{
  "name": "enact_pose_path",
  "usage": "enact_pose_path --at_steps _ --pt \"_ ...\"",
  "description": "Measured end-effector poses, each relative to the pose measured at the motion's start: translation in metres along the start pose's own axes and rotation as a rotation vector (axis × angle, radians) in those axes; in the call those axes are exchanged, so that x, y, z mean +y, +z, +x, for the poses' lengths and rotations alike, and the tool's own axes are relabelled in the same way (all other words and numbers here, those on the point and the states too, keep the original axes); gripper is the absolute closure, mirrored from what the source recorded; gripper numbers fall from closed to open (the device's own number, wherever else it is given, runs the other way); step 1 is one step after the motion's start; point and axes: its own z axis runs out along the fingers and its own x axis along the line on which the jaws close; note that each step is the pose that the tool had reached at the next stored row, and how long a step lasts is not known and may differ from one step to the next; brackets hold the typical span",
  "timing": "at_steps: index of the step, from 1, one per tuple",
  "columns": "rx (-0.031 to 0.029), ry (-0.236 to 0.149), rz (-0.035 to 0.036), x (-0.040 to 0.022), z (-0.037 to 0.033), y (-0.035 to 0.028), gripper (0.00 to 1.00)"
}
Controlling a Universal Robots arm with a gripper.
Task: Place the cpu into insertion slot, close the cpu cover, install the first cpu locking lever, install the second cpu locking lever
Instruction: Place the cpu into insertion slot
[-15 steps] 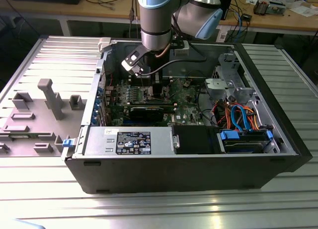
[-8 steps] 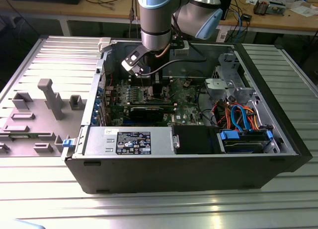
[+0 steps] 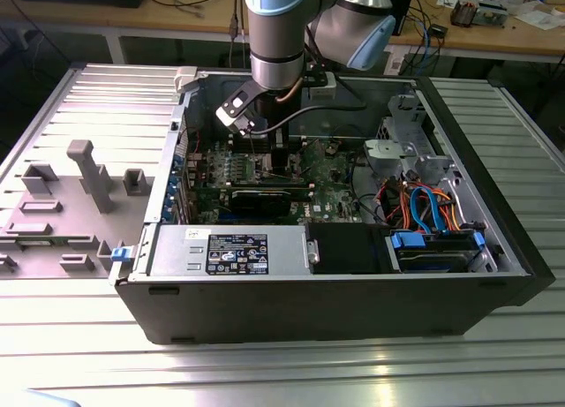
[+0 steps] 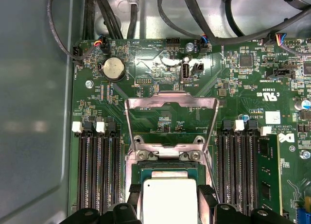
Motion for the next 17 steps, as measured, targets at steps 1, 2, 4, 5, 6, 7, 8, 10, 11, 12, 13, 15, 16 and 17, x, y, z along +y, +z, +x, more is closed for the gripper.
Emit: enact_pose_path --at_steps 1,2,4,5,6,7,8,10,11,12,13,15,16,17 --pt "-0.0003 0.0 0.0002 -0.0001 0.0 0.0008 0.45" --pt "-0.0003 0.0 0.0001 -0.0001 0.0 0.0015 0.45" --pt "-0.0017 0.0 0.0001 -0.0003 0.0 0.0037 0.45" --pt "-0.004 0.001 0.0002 -0.0004 0.0 0.0042 0.45" --pt "-0.0069 0.001 0.0002 -0.0004 0.0 0.0047 0.45" --pt "-0.0092 0.001 0.0002 -0.0004 0.0 0.0053 0.45" --pt "-0.0105 0.001 0.0002 -0.0005 0.0 0.0057 0.45" --pt "-0.0125 0.0 0.0004 -0.0007 0.0 0.006 0.45" --pt "-0.0123 0.0 0.0003 -0.0008 0.0 0.0064 0.45" --pt "-0.0122 -0.001 0.0002 -0.0008 0.0001 0.0068 0.45" --pt "-0.012 -0.004 0.0002 -0.001 0.0001 0.0081 0.45" --pt "-0.0119 -0.005 0.0002 -0.0011 0.0001 0.01 0.45" --pt "-0.012 -0.005 0.0002 -0.0011 0.0001 0.0104 0.45" --pt "-0.0122 -0.005 0.0004 -0.0012 0.0 0.0108 0.45"
